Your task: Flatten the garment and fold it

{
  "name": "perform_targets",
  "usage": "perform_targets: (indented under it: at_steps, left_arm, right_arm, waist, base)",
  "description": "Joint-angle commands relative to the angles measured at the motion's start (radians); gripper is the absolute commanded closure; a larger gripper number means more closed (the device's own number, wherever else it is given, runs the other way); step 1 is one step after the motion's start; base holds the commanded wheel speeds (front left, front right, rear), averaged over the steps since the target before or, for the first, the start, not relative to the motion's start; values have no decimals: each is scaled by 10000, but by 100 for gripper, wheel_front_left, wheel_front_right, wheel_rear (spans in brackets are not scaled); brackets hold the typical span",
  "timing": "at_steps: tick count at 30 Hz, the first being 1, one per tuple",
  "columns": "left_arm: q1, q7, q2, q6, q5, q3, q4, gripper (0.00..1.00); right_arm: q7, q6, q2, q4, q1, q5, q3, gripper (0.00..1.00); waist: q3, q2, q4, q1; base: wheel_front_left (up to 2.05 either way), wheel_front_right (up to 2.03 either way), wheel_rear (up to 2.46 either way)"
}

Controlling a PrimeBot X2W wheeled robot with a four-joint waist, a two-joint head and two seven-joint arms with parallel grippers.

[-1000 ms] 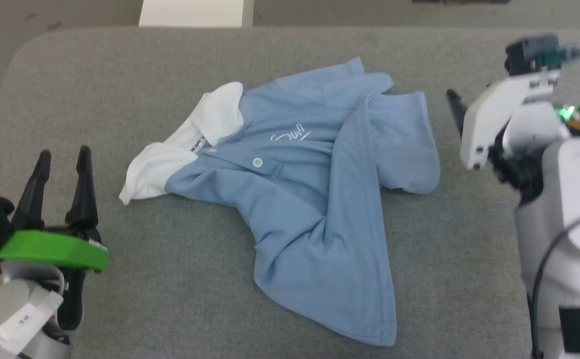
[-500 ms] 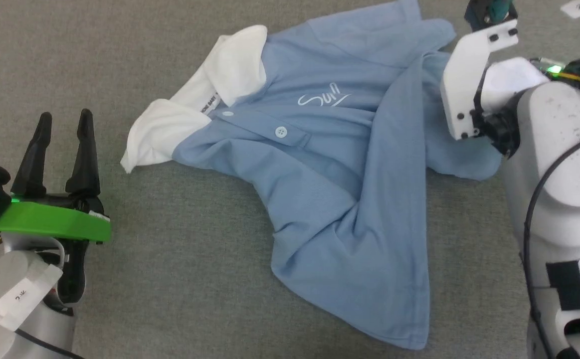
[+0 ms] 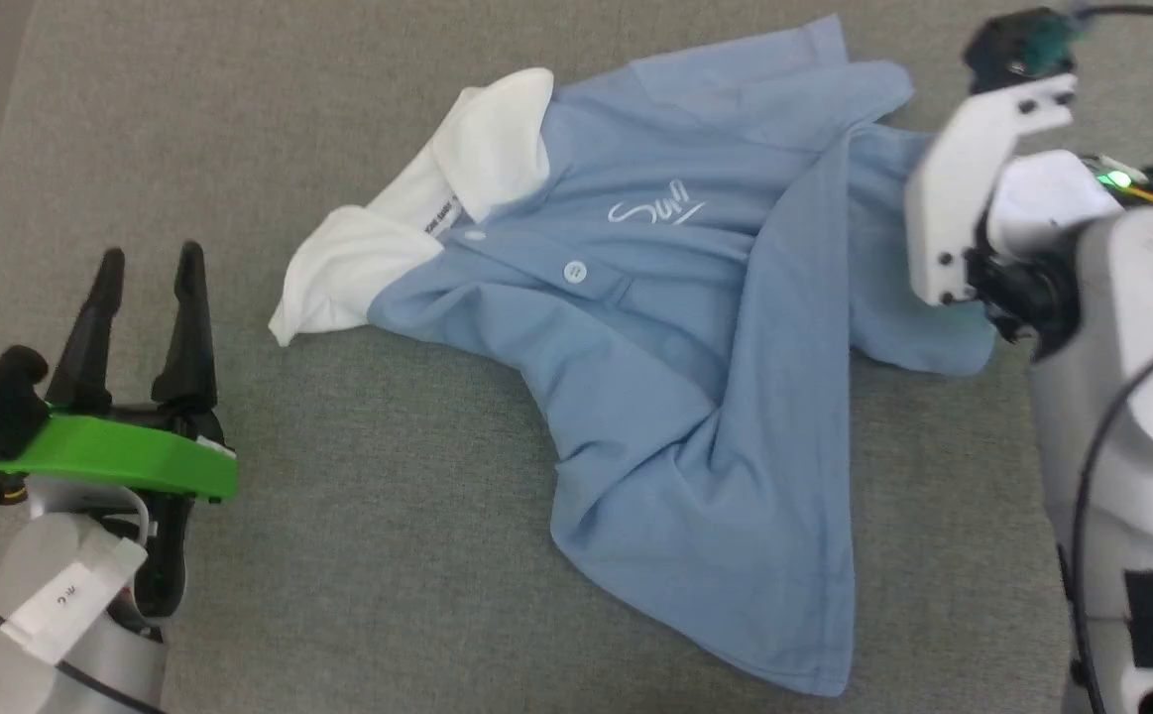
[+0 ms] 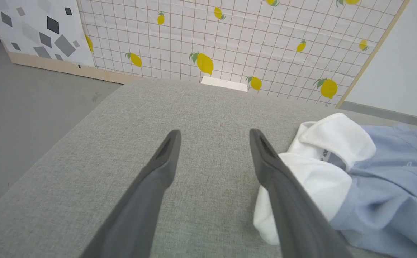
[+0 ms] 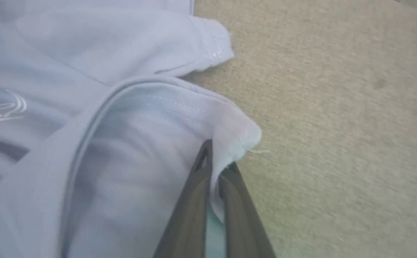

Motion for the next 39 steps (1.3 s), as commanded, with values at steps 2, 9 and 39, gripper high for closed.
perform_targets:
  at_steps: [2, 9, 39]
  left_arm:
    - [254, -43, -45, -66, 170, -64, 81, 0]
    - [949, -17, -175, 87, 237, -164, 187, 0]
    - [2399, 412, -326, 889, 73, -308, -578, 0]
  right_arm:
    - [-443, 48, -240, -726, 616, 323, -357, 100]
    - [-731, 48, -454, -3542, 3578, 887, -1899, 100]
    - [-4107, 48, 199, -5821, 7581, 2452, -3803, 0]
  waist:
    - [-1286, 47, -660, -1]
    - [-2504, 47, -1269, -1]
    - [-3827, 47, -1916, -1]
  base:
    - [0, 0, 0]
    - [0, 0, 0]
    - [0, 0, 0]
